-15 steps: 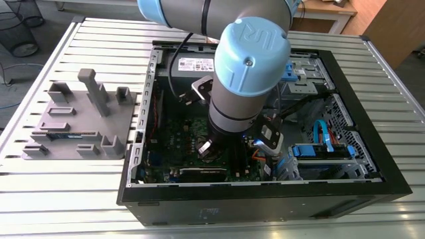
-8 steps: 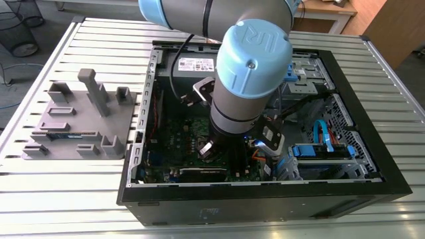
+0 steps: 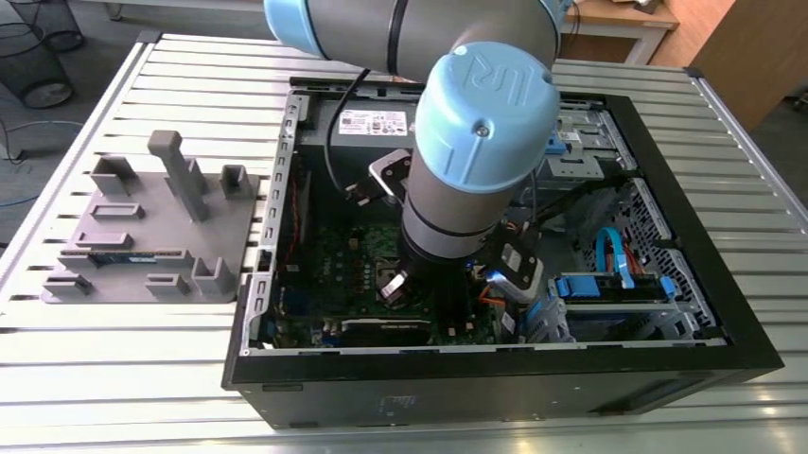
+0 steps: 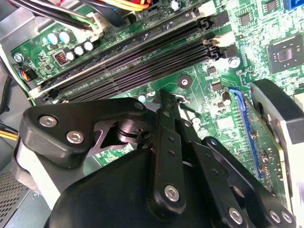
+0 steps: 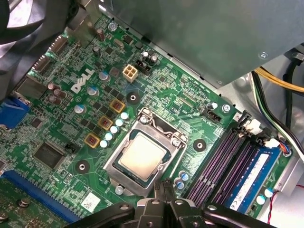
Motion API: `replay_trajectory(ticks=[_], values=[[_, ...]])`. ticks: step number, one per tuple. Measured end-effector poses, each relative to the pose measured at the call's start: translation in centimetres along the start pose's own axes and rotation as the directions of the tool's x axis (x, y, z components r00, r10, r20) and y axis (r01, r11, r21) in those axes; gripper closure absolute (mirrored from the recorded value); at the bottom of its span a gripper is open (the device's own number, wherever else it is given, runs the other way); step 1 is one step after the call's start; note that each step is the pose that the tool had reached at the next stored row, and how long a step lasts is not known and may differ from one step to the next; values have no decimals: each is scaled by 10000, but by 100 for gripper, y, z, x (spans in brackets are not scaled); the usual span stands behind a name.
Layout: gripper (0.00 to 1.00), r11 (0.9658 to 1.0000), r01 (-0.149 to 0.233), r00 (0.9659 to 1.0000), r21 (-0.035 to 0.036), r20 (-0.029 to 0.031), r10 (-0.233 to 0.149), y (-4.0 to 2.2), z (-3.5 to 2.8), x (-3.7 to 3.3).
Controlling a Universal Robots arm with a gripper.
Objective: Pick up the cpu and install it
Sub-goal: 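Install the first cpu locking lever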
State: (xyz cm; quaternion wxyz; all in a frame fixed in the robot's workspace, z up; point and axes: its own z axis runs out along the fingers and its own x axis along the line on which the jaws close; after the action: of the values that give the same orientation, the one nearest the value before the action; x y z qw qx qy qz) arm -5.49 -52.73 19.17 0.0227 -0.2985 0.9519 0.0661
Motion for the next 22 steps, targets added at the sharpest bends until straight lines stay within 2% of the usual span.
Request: replay_trajectory(ticks=[10, 22], values=[[89, 10000, 0, 10000, 2, -2, 0, -15, 34, -2], [89, 10000, 0, 10000, 0, 1, 0, -13, 40, 1]])
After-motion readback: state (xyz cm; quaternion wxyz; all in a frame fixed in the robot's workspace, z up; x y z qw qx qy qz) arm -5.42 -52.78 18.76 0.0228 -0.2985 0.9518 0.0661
